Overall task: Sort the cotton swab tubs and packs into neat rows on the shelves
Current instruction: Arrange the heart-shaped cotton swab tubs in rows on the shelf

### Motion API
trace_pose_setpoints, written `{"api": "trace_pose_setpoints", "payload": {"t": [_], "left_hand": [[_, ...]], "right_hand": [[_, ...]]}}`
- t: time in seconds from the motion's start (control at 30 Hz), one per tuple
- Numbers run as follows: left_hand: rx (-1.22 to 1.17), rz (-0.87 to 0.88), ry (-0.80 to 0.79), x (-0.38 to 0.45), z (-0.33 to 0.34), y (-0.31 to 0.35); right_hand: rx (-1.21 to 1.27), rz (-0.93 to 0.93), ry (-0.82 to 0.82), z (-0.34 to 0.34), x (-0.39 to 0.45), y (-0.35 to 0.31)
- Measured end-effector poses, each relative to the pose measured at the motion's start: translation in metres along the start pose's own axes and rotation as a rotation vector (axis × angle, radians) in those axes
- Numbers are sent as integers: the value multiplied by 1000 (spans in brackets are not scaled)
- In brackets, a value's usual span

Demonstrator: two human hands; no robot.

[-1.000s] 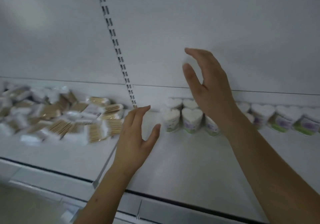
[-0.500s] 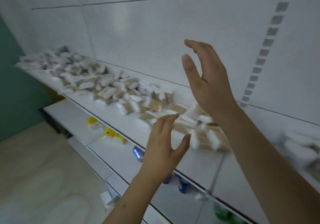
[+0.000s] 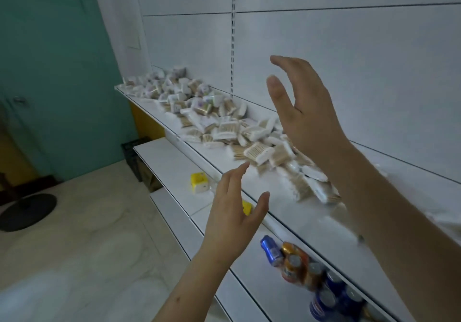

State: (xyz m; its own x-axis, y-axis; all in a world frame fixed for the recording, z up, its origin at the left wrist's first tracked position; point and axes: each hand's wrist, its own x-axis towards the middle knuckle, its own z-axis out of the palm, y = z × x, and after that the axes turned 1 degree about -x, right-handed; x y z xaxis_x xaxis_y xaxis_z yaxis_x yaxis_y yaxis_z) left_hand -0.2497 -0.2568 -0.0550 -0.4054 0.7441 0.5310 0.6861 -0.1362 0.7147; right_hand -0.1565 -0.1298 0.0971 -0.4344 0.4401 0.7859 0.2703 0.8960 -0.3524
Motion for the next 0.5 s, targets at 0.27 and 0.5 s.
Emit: {"api": "trace_pose_setpoints", "payload": {"t": [0.27, 0.5], "left_hand": [[44, -23, 10, 89, -4, -79], [107, -93, 18, 203, -23, -153]], "right_hand": [[40, -4, 9, 81, 80, 49], [126, 21, -33, 172, 174, 111]]}}
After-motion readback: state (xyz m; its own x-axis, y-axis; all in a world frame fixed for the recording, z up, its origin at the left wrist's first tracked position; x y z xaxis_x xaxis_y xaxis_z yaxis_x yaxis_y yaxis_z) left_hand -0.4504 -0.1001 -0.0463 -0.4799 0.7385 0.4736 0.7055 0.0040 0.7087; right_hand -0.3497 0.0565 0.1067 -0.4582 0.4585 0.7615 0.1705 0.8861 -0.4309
